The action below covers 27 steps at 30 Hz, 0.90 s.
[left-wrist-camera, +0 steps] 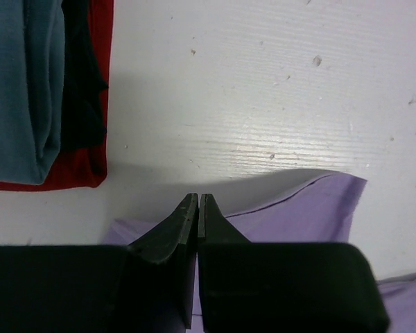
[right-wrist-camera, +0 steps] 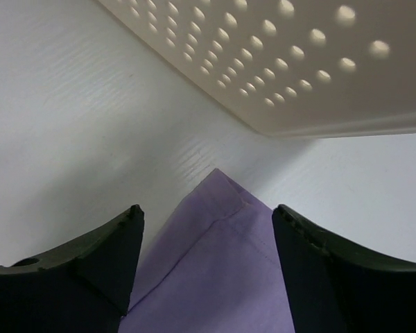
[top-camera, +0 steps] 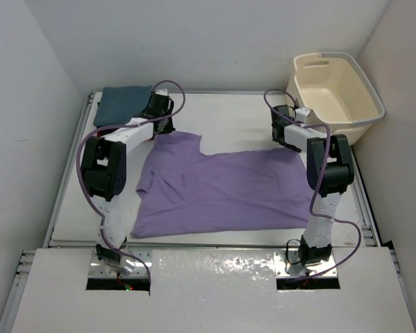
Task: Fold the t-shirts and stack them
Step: Grap the side of the flattened tshirt furthest away from the robot with both arms
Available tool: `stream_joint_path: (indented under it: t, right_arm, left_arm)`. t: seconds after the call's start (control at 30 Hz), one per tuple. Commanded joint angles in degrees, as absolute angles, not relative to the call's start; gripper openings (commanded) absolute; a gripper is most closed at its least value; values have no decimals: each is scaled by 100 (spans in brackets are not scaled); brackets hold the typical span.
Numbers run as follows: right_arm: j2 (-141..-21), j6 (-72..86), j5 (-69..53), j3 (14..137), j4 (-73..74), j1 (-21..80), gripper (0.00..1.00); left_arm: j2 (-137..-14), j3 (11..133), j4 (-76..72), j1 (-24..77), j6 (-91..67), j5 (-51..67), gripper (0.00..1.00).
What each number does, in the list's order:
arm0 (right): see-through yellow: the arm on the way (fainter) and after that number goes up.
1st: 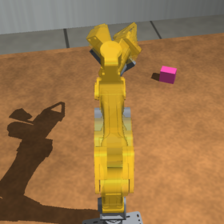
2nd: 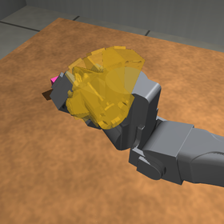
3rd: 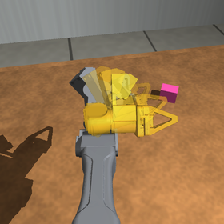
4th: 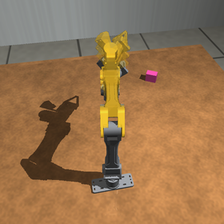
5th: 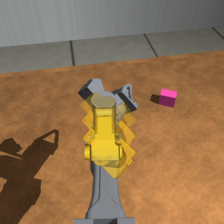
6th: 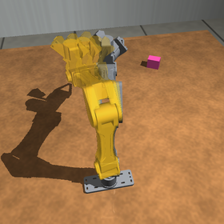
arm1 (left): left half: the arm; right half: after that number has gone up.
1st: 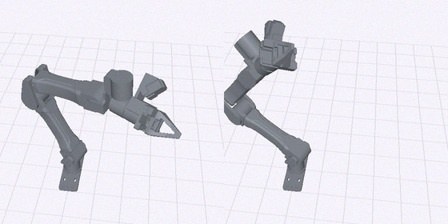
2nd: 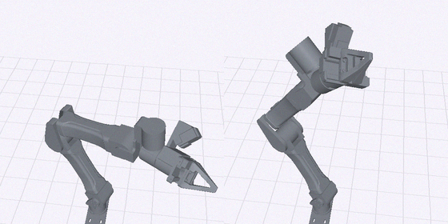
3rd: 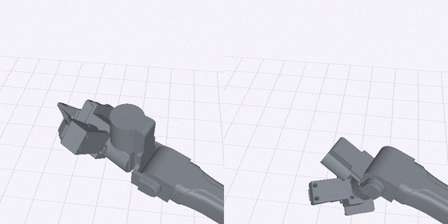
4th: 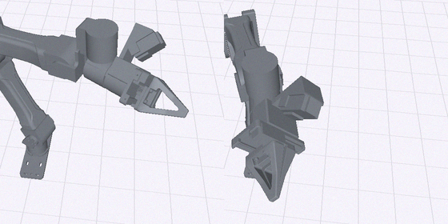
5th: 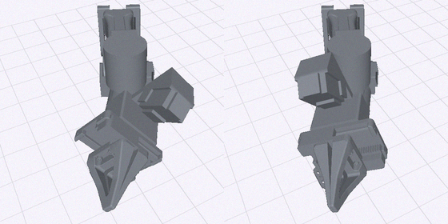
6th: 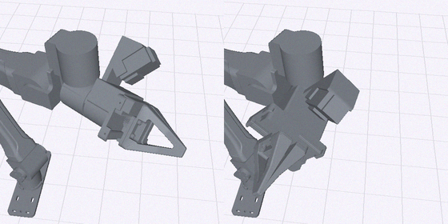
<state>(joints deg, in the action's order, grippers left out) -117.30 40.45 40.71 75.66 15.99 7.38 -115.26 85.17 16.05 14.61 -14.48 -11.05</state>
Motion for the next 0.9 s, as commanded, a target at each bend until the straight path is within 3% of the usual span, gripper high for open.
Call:
stream_joint_path:
  t: [0.0, 0.23, 0.37, 0.5, 0.57, 0.67, 0.87]
  right_arm:
    - [-11909, 4184, 4333, 7576, 1626, 782, 72]
    - [-12059, 4236, 4306, 7541, 1661, 773, 65]
    - [-12059, 4201, 4237, 7471, 1600, 773, 40]
    - [-11945, 4210, 4298, 7366, 1635, 773, 24]
    - [-11822, 4193, 4350, 7234, 1574, 773, 22]
    - [-11707, 4087, 4429, 7163, 1406, 773, 0]
    - [-11541, 3692, 4324, 7260, 1248, 782, 0]
  left_arm:
    - [-10943, 8281, 1187, 1485, -1529, -932, 0]
    - [-10661, 7963, 1072, 1485, -1582, -853, 0]
    - [-10503, 7831, 1028, 1485, -1617, -642, 0]
    - [-10319, 7673, 1002, 1494, -1644, -554, 0]
    - [-10196, 7603, 1011, 1512, -1643, -554, 0]
    - [-10002, 7506, 1028, 1538, -1670, -536, 0]
    - [-9519, 7015, 1151, 1635, -1801, -641, 0]
